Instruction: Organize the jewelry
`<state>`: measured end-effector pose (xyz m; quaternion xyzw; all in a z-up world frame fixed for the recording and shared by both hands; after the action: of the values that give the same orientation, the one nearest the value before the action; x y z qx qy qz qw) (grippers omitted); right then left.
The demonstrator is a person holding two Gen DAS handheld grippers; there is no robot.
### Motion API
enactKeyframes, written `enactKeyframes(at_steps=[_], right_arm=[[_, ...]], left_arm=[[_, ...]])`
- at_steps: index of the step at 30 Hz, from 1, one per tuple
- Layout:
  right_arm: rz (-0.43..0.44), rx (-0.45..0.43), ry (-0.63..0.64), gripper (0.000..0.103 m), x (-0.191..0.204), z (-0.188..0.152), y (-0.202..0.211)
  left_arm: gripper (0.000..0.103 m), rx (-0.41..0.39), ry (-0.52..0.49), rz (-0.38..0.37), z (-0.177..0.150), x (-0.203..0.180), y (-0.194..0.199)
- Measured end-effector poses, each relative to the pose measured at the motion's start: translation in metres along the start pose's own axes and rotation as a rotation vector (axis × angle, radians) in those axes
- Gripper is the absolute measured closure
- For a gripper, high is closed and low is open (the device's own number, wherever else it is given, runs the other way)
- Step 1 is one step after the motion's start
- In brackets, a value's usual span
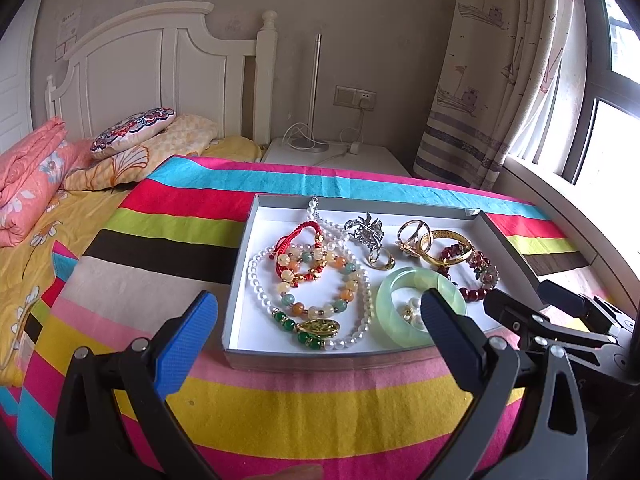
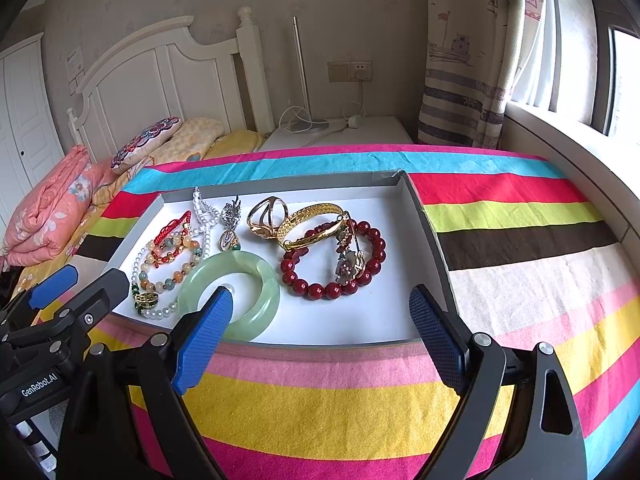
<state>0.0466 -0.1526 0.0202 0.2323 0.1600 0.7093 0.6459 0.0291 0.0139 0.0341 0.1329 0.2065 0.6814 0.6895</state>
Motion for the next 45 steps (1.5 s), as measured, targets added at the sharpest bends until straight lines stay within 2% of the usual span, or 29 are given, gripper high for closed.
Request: enactKeyframes(at_steps=[12,23,35,40,45], right_arm=[[0.001,-0.001,-0.001,0.017,0.0001,-0.0001,-0.0004],[0.001,-0.001,-0.002,0.017,-0.0004,-0.0001,-0.0001],[0.004,-0.001,-0.004,0.017,0.0008,0.0001,-0.0006],[0.005,-0.001,-0.006,0.017,0.0007,0.0002,-0.0004],[0.014,0.003,-0.009,0.017,0.0036,0.0007,-0.0002]], left_arm=[[0.002,-0.012,-0.008,0.004,0.0008,-0.0013,0.0017],[0.002,-0.033,-0.025,0.042,0.0005,-0.0030,0.0053],[0.002,-0.020,-0.039,0.059,-0.0009,-0.0045,0.0049],[0.002,-0.025,-0.006,0.051,-0.0022,0.0002,0.0076],[0.002,0.048,0.004,0.047,-0.0002,0.0013,0.0067]])
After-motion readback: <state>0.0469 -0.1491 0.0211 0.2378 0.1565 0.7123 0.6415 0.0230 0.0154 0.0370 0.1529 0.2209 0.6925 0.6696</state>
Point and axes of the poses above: each gripper's, at about its wrist camera, not at the fingertips, and y roughly against the way its jaws point, x to its left, z to its top, the point moved 2 cm from there along -y, roughly the way its jaws point, and after that the axes turned 7 degrees about -x, right-handed, at the moved point
